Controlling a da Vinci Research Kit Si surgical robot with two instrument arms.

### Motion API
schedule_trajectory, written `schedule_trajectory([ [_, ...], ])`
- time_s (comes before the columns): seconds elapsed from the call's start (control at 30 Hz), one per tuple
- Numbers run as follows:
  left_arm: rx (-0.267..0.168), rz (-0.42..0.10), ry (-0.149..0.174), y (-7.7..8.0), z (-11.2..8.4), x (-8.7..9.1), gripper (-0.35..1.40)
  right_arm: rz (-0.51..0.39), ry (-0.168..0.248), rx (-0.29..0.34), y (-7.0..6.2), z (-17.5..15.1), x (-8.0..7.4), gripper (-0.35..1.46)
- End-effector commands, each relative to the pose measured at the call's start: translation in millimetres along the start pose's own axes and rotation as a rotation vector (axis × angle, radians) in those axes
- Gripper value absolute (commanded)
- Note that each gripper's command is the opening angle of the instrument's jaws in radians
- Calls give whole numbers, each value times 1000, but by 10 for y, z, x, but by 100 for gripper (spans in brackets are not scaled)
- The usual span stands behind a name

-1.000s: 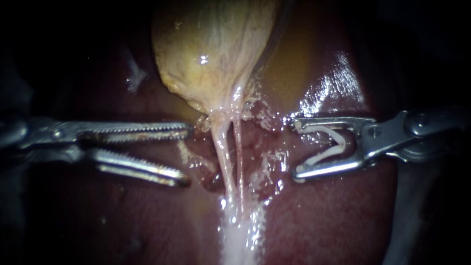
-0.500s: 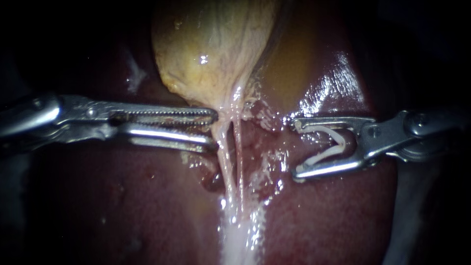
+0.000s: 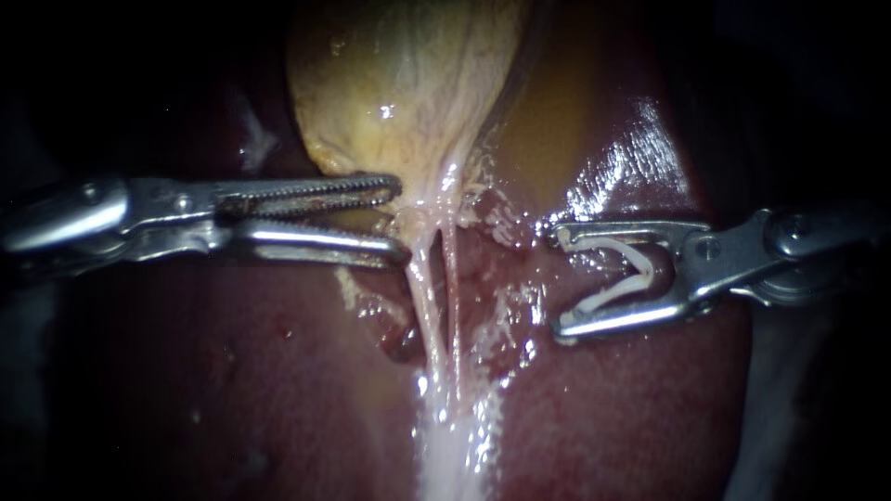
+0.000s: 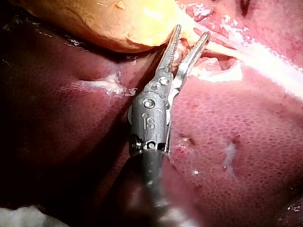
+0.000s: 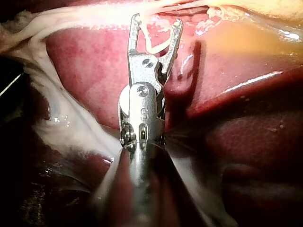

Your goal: Grabbing gallbladder

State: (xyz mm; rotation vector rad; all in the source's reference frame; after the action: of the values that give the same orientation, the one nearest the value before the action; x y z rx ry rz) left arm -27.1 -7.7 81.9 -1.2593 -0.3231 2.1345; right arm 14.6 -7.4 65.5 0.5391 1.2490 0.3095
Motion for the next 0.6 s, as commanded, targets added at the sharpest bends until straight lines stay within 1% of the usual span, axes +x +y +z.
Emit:
schedule_trajectory([
  [0.03,1,0,-1,0,1,0,26,0,0,0,0,0,0,50],
  [0.1,1,-6,-1,-1,2,0,21,0,0,0,0,0,0,50],
  [0.2,0,-14,-2,-2,0,3,6,0,0,0,0,0,0,50],
  [0.27,0,-26,-5,-4,0,3,-11,0,0,0,0,0,0,50],
  [0.33,1,-25,-11,-7,1,1,-21,0,0,0,0,0,0,50],
  [0.37,1,-24,-14,-8,1,1,-33,0,0,0,0,0,0,50],
  [0.43,0,-48,-15,-11,-2,-1,-35,0,0,0,0,0,0,50],
  [0.47,0,-47,-18,-11,-3,-1,-35,0,0,0,0,0,0,50],
  [0.5,0,-59,-21,-12,-4,-1,-35,0,0,0,0,0,0,50],
  [0.6,2,-69,-48,-12,-8,0,-35,0,0,0,0,0,0,50],
])
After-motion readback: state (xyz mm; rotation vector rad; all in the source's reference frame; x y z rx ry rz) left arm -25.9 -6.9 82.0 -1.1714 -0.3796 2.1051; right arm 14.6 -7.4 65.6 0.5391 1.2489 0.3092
